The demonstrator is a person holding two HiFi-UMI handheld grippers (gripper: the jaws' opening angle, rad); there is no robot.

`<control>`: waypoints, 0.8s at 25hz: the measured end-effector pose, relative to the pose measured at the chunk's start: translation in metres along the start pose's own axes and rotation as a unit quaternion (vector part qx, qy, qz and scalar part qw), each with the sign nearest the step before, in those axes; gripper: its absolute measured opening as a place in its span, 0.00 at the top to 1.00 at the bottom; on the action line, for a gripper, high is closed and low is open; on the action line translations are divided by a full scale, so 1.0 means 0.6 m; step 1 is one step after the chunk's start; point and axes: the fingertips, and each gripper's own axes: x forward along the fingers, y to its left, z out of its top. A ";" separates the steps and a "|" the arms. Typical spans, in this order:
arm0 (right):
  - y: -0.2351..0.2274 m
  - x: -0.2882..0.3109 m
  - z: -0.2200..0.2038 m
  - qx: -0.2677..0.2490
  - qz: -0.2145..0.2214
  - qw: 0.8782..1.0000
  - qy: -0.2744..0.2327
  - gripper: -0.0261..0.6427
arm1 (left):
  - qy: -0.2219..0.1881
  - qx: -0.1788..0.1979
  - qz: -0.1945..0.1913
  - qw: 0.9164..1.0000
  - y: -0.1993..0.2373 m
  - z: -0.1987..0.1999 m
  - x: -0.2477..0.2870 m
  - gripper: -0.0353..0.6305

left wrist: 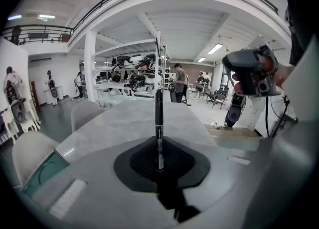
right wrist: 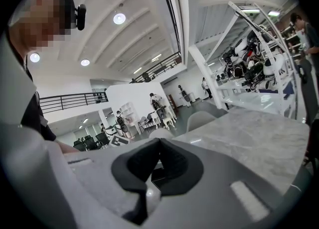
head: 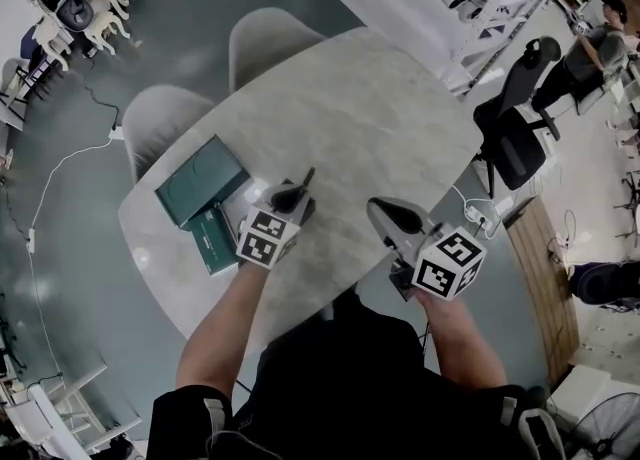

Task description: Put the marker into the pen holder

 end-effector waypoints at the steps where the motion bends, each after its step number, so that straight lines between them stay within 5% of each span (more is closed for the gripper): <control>1: -0.002 0.000 -0.001 0.000 0.000 1.000 0.001 0.96 | 0.006 0.011 0.004 1.000 0.001 -0.001 0.002 0.88; 20: 0.000 0.006 -0.004 0.002 0.001 1.000 0.008 0.96 | 0.108 0.083 -0.034 0.990 -0.018 -0.061 0.026 0.88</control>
